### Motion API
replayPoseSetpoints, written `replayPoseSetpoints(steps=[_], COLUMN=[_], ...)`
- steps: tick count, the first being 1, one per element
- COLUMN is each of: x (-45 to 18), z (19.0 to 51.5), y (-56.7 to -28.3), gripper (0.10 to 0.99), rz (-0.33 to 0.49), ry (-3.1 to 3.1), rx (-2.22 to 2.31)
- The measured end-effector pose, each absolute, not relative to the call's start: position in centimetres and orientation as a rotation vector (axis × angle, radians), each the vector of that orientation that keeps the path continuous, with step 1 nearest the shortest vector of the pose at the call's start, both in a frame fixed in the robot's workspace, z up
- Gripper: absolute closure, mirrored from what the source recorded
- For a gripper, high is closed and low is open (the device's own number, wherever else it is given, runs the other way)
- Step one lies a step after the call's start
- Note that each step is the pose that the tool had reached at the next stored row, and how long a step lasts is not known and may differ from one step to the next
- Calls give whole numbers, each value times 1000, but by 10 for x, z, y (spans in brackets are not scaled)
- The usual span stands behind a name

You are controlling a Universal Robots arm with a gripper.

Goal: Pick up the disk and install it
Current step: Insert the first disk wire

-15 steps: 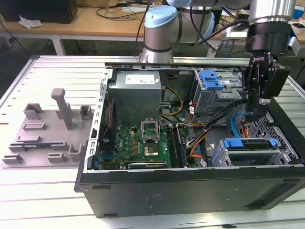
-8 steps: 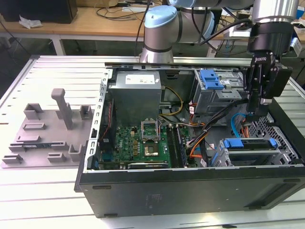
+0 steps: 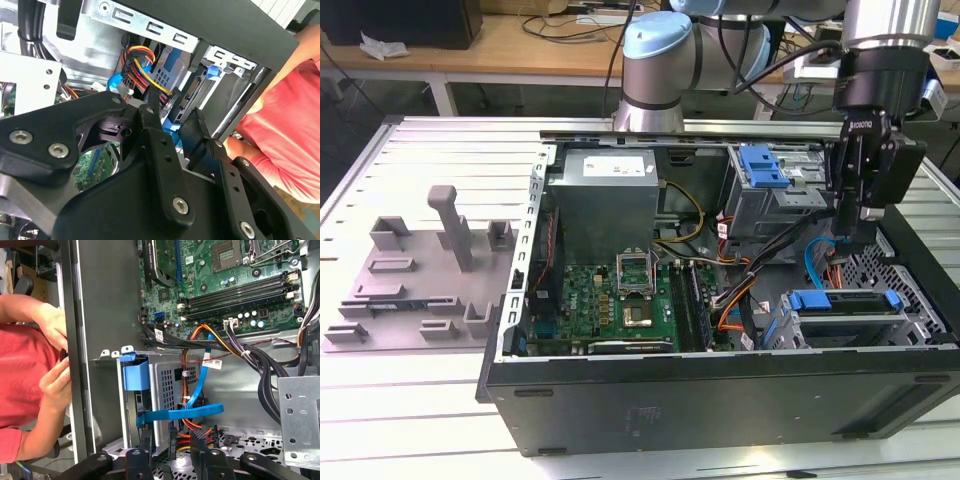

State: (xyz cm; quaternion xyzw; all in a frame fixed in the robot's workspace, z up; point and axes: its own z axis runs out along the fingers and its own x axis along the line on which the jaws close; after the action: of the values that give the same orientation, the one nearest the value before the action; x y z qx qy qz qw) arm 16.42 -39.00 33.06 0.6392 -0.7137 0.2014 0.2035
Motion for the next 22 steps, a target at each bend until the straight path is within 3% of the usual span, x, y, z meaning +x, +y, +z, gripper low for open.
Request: replayPoseSetpoints(steps=[2,3,14,15,17,22], x=[165,165,166,166,166,166], z=[330,330,327,327,326,326], y=[-390,-390,-398,-398,-398,-398], gripper=[659,733,733,749,886,886], rz=[562,562,557,557,558,557], ry=[-1991,-1991,-1994,-1994,-1993,-1993], rx=[1784,1784,1789,1789,1789,1790])
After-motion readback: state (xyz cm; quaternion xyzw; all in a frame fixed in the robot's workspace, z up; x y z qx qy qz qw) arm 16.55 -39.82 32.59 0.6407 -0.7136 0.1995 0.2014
